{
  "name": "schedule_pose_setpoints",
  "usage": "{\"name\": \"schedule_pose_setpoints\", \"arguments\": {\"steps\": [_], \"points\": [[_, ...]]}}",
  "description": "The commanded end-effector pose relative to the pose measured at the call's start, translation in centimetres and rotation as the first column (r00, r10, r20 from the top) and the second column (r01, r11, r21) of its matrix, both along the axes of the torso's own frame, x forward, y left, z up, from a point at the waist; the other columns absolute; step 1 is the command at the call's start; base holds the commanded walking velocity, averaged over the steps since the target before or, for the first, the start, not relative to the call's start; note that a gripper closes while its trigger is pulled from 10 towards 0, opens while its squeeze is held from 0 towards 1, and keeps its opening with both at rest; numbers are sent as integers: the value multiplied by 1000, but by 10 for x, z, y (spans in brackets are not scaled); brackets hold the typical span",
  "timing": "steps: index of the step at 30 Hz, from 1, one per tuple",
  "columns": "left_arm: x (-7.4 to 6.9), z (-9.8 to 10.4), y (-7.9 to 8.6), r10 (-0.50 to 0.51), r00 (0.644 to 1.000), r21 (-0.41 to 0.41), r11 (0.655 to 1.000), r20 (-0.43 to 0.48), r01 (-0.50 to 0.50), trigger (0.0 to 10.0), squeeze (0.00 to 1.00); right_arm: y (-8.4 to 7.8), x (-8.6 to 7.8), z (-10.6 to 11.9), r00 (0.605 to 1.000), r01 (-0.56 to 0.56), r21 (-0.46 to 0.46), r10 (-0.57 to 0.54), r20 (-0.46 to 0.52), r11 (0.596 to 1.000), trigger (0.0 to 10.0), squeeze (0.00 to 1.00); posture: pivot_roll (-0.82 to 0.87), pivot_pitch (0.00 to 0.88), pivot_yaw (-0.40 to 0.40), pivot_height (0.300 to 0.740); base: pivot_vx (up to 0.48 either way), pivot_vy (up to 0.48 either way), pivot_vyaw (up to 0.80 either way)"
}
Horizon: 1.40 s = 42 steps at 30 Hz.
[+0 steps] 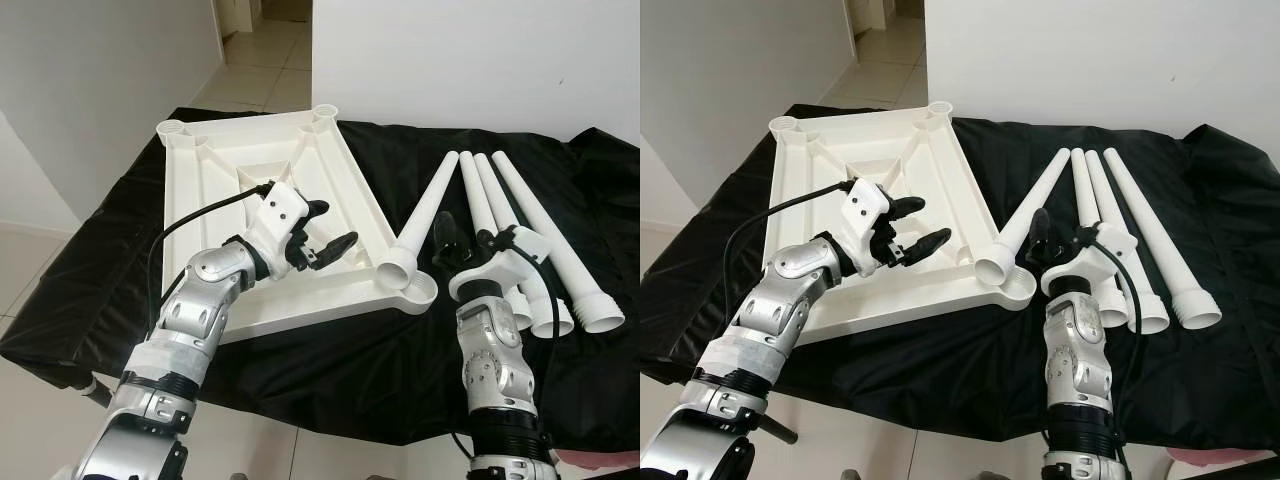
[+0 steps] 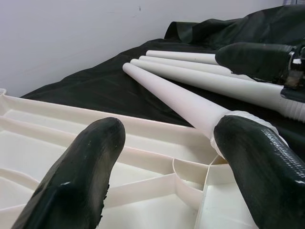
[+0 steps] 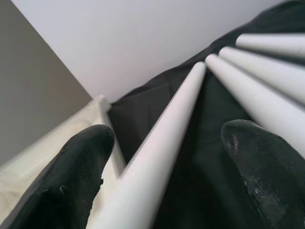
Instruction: Building children table
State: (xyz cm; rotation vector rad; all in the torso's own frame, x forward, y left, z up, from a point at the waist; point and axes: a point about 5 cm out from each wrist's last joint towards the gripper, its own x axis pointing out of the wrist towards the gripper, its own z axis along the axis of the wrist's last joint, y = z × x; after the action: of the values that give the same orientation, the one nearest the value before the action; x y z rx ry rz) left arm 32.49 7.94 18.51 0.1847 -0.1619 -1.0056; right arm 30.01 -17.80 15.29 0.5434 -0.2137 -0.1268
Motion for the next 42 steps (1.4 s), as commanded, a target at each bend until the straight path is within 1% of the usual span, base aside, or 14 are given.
{"name": "schedule_pose_setpoints", "arguments": {"steps": [1, 2, 5, 10, 11, 14, 15, 19, 21, 23, 25, 27, 30, 42], "points": [[0, 0, 4, 54, 999, -26, 998, -5, -54, 10000, 0, 12, -2, 2, 999, -40, 62, 40, -4, 997, 10000, 0, -95, 0, 15, 740, 0, 0, 0], [0, 0, 4, 54, 999, -26, 998, -5, -54, 10000, 0, 12, -2, 2, 999, -40, 62, 40, -4, 997, 10000, 0, -95, 0, 15, 740, 0, 0, 0], [0, 0, 4, 49, 999, -23, 999, -2, -49, 10000, 0, 33, -6, 4, 994, -106, 67, 107, -14, 992, 10000, 0, -98, 0, 14, 740, 0, 0, 0], [0, -1, 4, 47, 999, -22, 999, -2, -47, 10000, 0, 46, -6, 4, 988, -148, 72, 151, -31, 986, 10000, 0, -96, 0, 10, 740, 0, 0, 0], [0, -1, 4, 47, 999, -20, 999, -1, -47, 10000, 0, 54, -5, 4, 984, -166, 68, 170, -51, 984, 10000, 0, -93, 0, 7, 740, 0, 0, 0], [0, 0, 4, 47, 999, -21, 999, 0, -47, 10000, 0, 62, -5, 4, 979, -183, 63, 188, -77, 981, 10000, 0, -89, 0, 4, 740, 0, 0, 0], [0, 1, 4, 49, 999, -22, 999, 2, -49, 10000, 0, 69, -5, 4, 973, -184, 54, 190, -130, 981, 10000, 0, -86, 0, 1, 740, 0, 0, 0], [0, 1, 4, 50, 999, -22, 998, 2, -50, 10000, 0, 71, -5, 3, 971, -181, 55, 187, -147, 982, 10000, 0, -86, 0, 1, 740, 0, 0, 0], [-1, 1, 5, 51, 999, -23, 998, 2, -51, 10000, 0, 72, -6, 1, 967, -164, 52, 171, -190, 985, 10000, 0, -86, 0, 1, 740, 0, 0, 0], [-1, 0, 5, 52, 999, -23, 998, 1, -52, 10000, 0, 75, -7, -5, 947, -112, 51, 122, -298, 992, 10000, 0, -80, 0, -4, 740, 0, 0, 0], [-1, 0, 5, 52, 999, -23, 998, 1, -52, 10000, 0, 75, -7, -5, 947, -112, 51, 122, -298, 992, 10000, 0, -80, 0, -4, 740, 0, 0, 0], [-2, 0, 5, 51, 999, -22, 998, 1, -51, 10000, 0, 76, -8, -13, 911, -39, 41, 52, -409, 998, 10000, 0, -78, 0, -7, 740, 0, 0, 0], [-3, 0, 5, 51, 999, -20, 999, 0, -51, 10000, 0, 78, -9, -16, 890, -7, 40, 25, -456, 999, 10000, 0, -76, 0, -7, 740, 0, 0, 0], [-4, -1, 3, 47, 999, -18, 999, -6, -47, 10000, 0, 78, -6, -30, 839, -1, 0, 1, -544, 1000, 10000, 0, -76, 0, -3, 740, 0, 0, 0]]}}
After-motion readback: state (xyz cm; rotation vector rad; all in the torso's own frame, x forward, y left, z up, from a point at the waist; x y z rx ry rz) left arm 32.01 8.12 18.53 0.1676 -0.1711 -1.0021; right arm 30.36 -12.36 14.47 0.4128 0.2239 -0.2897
